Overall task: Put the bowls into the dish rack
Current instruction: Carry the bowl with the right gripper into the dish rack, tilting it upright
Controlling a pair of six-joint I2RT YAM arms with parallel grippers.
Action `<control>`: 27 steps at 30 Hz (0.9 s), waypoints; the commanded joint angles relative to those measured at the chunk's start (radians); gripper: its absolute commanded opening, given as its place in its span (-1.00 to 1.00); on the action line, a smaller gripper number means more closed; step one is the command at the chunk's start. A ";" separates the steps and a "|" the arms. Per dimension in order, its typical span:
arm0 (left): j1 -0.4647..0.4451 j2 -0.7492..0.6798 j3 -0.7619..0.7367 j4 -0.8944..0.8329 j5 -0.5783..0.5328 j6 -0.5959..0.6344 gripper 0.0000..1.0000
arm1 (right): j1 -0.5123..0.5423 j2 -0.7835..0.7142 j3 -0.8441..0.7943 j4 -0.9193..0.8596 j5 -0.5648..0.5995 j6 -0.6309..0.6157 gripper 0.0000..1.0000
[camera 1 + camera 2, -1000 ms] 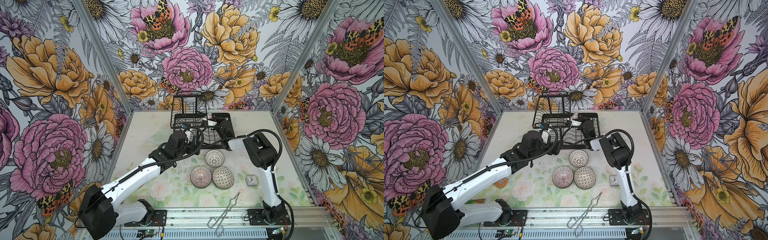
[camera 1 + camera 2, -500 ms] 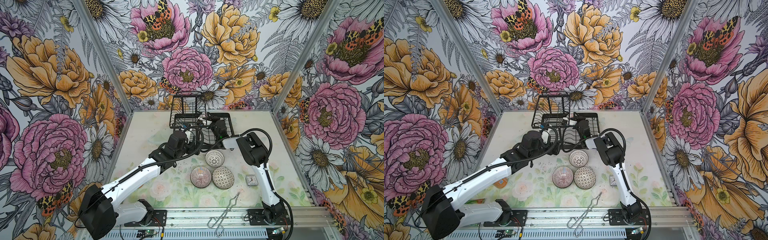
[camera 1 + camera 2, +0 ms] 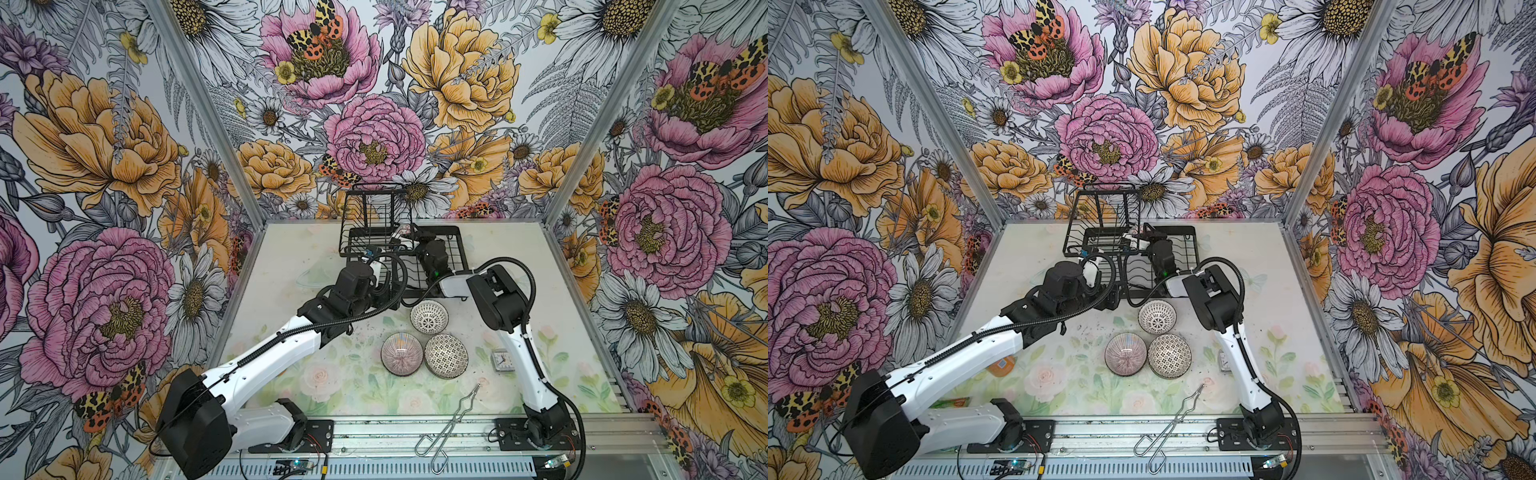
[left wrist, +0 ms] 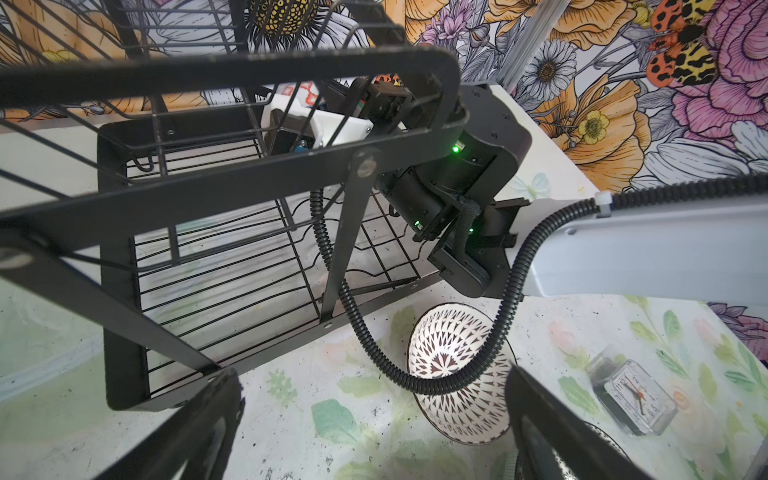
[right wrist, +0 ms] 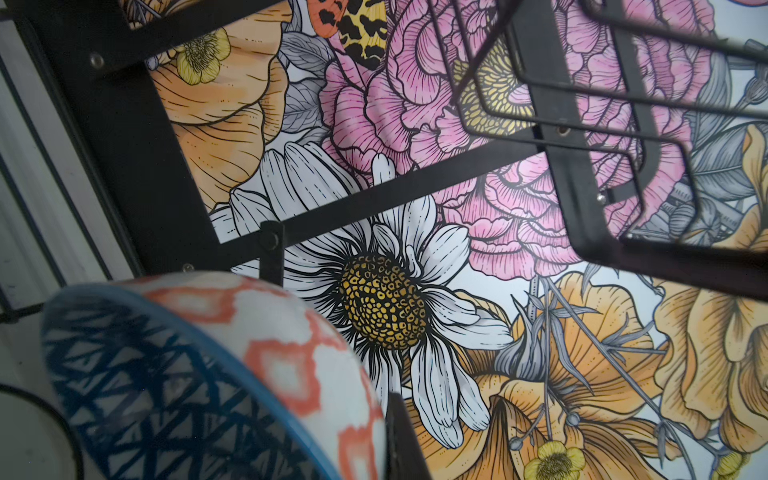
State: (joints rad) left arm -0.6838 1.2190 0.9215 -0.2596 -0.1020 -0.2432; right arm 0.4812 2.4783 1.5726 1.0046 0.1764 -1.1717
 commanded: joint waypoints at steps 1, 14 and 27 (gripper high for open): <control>0.003 0.002 -0.007 -0.003 0.027 -0.002 0.98 | 0.014 0.022 0.052 0.069 0.047 0.012 -1.00; 0.004 -0.003 -0.022 -0.006 0.025 -0.009 0.98 | 0.014 -0.014 0.026 -0.125 -0.015 0.074 -1.00; 0.006 -0.005 -0.030 -0.006 0.022 -0.013 0.98 | 0.011 -0.034 0.030 -0.245 -0.021 0.102 -1.00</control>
State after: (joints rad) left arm -0.6838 1.2190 0.9043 -0.2661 -0.0956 -0.2440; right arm 0.4877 2.4687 1.5955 0.8536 0.1436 -1.0904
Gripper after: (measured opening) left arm 0.987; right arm 0.088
